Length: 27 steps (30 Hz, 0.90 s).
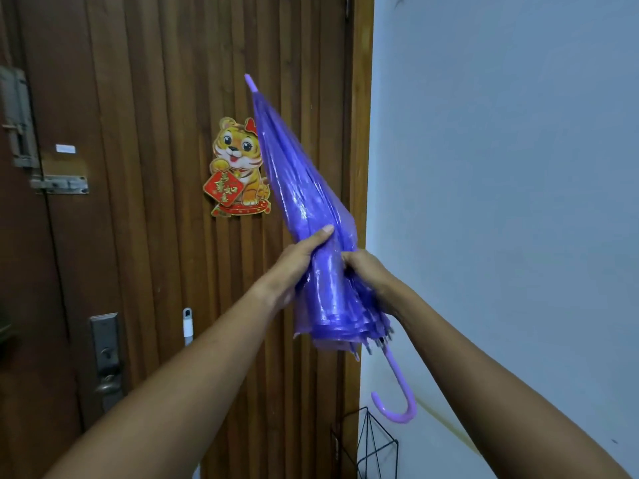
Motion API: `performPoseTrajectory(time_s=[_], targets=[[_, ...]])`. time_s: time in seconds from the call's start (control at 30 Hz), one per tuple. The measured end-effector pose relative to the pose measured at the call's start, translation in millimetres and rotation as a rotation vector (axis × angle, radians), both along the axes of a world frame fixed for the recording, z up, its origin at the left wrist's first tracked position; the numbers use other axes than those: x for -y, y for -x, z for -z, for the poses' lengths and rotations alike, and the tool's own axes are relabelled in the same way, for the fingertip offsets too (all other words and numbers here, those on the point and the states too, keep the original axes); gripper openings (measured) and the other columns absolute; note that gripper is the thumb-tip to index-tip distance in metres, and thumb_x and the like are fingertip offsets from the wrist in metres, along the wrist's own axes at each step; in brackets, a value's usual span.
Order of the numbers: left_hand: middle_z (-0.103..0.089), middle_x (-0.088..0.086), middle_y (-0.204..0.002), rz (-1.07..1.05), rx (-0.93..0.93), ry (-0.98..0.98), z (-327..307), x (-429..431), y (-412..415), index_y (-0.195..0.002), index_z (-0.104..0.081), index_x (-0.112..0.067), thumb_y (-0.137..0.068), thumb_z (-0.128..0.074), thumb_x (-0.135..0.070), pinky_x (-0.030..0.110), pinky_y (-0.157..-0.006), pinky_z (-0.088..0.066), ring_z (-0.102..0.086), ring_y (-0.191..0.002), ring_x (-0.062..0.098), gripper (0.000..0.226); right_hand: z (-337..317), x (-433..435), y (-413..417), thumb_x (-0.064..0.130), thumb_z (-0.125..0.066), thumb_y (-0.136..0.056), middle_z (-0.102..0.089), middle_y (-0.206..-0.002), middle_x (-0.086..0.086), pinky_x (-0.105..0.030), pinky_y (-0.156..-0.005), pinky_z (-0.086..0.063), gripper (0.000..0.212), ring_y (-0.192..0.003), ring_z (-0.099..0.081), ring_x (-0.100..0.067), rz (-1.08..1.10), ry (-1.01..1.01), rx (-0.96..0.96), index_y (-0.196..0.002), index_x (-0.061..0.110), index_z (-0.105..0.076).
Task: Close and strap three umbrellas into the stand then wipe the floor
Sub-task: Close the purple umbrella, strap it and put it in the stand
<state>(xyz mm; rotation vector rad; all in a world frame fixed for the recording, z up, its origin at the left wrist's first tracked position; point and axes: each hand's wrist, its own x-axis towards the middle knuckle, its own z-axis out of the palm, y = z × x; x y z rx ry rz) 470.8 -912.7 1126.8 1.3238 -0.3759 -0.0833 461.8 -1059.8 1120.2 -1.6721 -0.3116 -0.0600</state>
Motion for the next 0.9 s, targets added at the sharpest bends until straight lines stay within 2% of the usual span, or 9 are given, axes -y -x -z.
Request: performPoseTrajectory(time_s=[0.17,0.3,0.37,0.47,0.6,0.7,0.77,0.83,0.9], targets=[[-0.074,0.018,-0.111,-0.176,-0.061,0.109,10,14,-13,-0.125,-0.063,-0.003,-0.087,-0.072,-0.028,0.035,-0.072,-0.062,-0.073,-0.088,0.027,0.046,4,13,-3,0.037,-0.075,-0.080,-0.060,-0.123,0.000,-0.043,-0.091,-0.060,0.065,-0.106,-0.069,-0.020,0.060,0.382,0.230,-0.135,0.023,-0.042],[-0.070,0.019,-0.119,-0.210,-0.093,0.172,14,17,-19,-0.135,-0.053,-0.007,-0.073,-0.079,-0.032,0.035,-0.063,-0.060,-0.075,-0.092,0.030,0.072,2,23,4,0.042,-0.067,-0.090,-0.065,-0.129,-0.009,-0.046,-0.098,-0.056,0.054,-0.111,-0.070,-0.028,-0.186,0.077,0.023,-0.136,0.020,-0.049],[-0.069,0.020,-0.121,-0.164,-0.125,0.127,11,19,-17,-0.133,-0.053,-0.009,-0.075,-0.079,-0.035,0.038,-0.063,-0.061,-0.075,-0.092,0.031,0.069,5,22,5,0.036,-0.072,-0.090,-0.064,-0.129,-0.005,-0.040,-0.092,-0.059,0.057,-0.112,-0.070,-0.026,-0.228,0.129,0.065,-0.139,0.024,-0.047],[-0.072,0.018,-0.118,-0.044,-0.169,0.035,1,24,-1,-0.127,-0.063,-0.006,-0.087,-0.068,-0.041,0.038,-0.070,-0.061,-0.073,-0.093,0.028,0.053,15,15,1,0.021,-0.085,-0.068,-0.056,-0.131,0.002,-0.042,-0.093,-0.059,0.098,-0.112,-0.066,-0.019,-0.036,0.374,0.184,-0.148,0.034,-0.030],[-0.070,-0.004,-0.113,0.064,-0.117,-0.184,-7,20,17,-0.124,-0.063,-0.018,-0.086,-0.056,-0.061,0.042,-0.098,-0.041,-0.061,-0.100,0.020,0.058,19,21,-3,0.014,-0.064,-0.067,-0.067,-0.110,-0.002,-0.039,-0.083,-0.060,0.055,-0.097,-0.068,-0.022,0.195,0.337,0.227,-0.121,0.023,-0.057],[-0.054,0.000,-0.129,-0.363,0.260,-0.454,4,6,18,-0.123,-0.044,-0.022,-0.076,-0.063,-0.062,0.034,-0.094,-0.042,-0.054,-0.103,0.019,0.065,12,33,0,-0.003,-0.050,-0.079,-0.069,-0.087,-0.005,-0.029,-0.066,-0.056,0.027,-0.078,-0.068,-0.023,0.306,0.301,0.137,-0.087,0.018,-0.064],[-0.038,0.004,-0.148,-0.695,0.776,-0.941,18,-11,11,-0.139,-0.034,-0.023,-0.070,-0.069,-0.051,0.045,-0.110,-0.036,-0.039,-0.135,0.024,0.082,8,40,0,-0.005,-0.050,-0.084,-0.068,-0.086,-0.008,-0.026,-0.061,-0.054,0.023,-0.074,-0.068,-0.021,0.244,0.368,0.055,-0.090,0.013,-0.063],[-0.016,0.007,-0.164,-0.756,1.231,-1.355,30,-23,0,-0.154,-0.022,-0.024,-0.068,-0.072,-0.037,0.056,-0.120,-0.017,-0.010,-0.152,0.031,0.100,2,42,0,-0.002,-0.051,-0.085,-0.069,-0.090,-0.009,-0.027,-0.063,-0.055,0.023,-0.076,-0.069,-0.022,0.149,0.472,-0.015,-0.101,0.009,-0.063],[-0.006,0.010,-0.167,-0.708,1.413,-1.621,33,-26,-5,-0.159,-0.013,-0.024,-0.071,-0.074,-0.035,0.059,-0.121,-0.005,0.000,-0.154,0.035,0.107,-5,41,1,0.000,-0.055,-0.085,-0.069,-0.095,-0.011,-0.029,-0.070,-0.056,0.025,-0.082,-0.070,-0.024,0.039,0.583,-0.073,-0.108,0.011,-0.061]])
